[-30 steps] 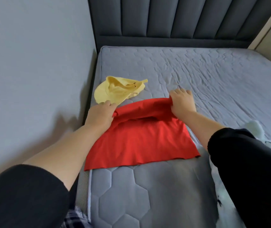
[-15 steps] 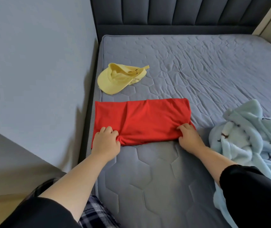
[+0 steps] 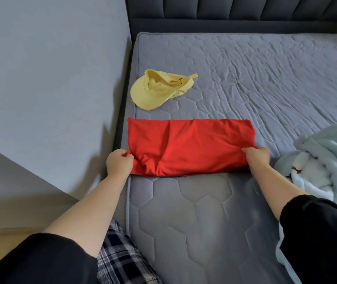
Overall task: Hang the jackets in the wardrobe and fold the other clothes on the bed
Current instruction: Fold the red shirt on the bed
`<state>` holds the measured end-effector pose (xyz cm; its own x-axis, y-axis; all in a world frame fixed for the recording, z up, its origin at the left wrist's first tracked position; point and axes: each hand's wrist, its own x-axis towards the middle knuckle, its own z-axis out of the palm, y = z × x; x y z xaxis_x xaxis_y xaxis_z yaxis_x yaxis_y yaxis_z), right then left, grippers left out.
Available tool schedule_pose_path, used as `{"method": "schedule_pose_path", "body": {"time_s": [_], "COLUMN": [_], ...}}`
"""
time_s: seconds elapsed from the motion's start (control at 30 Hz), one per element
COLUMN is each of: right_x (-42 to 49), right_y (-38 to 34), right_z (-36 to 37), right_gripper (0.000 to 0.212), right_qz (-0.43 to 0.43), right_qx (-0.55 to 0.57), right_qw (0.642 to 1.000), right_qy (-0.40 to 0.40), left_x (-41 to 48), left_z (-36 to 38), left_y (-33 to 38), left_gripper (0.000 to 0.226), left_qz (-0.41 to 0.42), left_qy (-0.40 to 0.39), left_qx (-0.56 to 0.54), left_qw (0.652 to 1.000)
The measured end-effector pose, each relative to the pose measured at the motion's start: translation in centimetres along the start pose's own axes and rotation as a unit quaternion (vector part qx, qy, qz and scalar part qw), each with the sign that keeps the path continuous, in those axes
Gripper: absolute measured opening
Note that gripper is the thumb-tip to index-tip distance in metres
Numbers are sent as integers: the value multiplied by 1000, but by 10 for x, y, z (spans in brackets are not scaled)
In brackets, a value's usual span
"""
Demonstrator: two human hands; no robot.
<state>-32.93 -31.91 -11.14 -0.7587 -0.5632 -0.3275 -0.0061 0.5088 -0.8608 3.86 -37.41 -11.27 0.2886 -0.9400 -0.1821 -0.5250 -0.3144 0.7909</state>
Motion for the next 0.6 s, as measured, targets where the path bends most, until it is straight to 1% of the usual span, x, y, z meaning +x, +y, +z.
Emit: {"method": "schedule_pose_path", "body": {"time_s": [0.07,0.1,0.13,0.17,0.2,0.23,0.27,0.3,0.33,0.4,0.47,0.5,0.6], "right_x": [-7,-12,-18,-21,-25,-29,-36,-43,-51,-67,-80,-84,-86], "right_y": [-7,-8,-8,-7,-5,-4,-3,-5,-6,-11,-13,-11,6], "right_z": [-4,-4,-4,-2,3,10,20,33,48,82,116,130,153], "right_gripper": [15,16,23,34,49,63,71,74,73,68,63,60,57], "right_qz": [-19,-26,-40,-70,-107,-153,-208,-264,-313,-367,-368,-358,-327], "right_qx": [-16,-57,-139,-244,-341,-403,-425,-422,-409,-392,-384,-383,-410], "right_qw": [998,996,985,960,926,895,876,865,857,843,841,843,841], "right_qy": [50,68,94,117,124,113,89,61,33,-30,-97,-118,-131], "left_x": [-6,-11,-15,-20,-25,-26,-25,-23,-21,-15,-9,-5,11], "left_z": [-5,-5,-5,-6,-7,-7,-6,-4,-2,5,11,14,22], "left_y": [-6,-12,-18,-22,-24,-24,-20,-14,-8,1,3,3,10], "left_gripper": [11,14,14,11,9,14,23,29,31,31,31,30,30], "left_qz": [-27,-57,-74,-63,-29,16,59,87,96,53,-4,-20,-27], "left_qy": [-2,-7,-10,-4,5,29,54,66,61,29,12,11,4], "left_qx": [-84,-117,-116,-71,-19,3,-10,-30,-54,-109,-162,-183,-208], "left_qw": [996,992,990,995,999,999,997,994,992,992,987,983,978]}}
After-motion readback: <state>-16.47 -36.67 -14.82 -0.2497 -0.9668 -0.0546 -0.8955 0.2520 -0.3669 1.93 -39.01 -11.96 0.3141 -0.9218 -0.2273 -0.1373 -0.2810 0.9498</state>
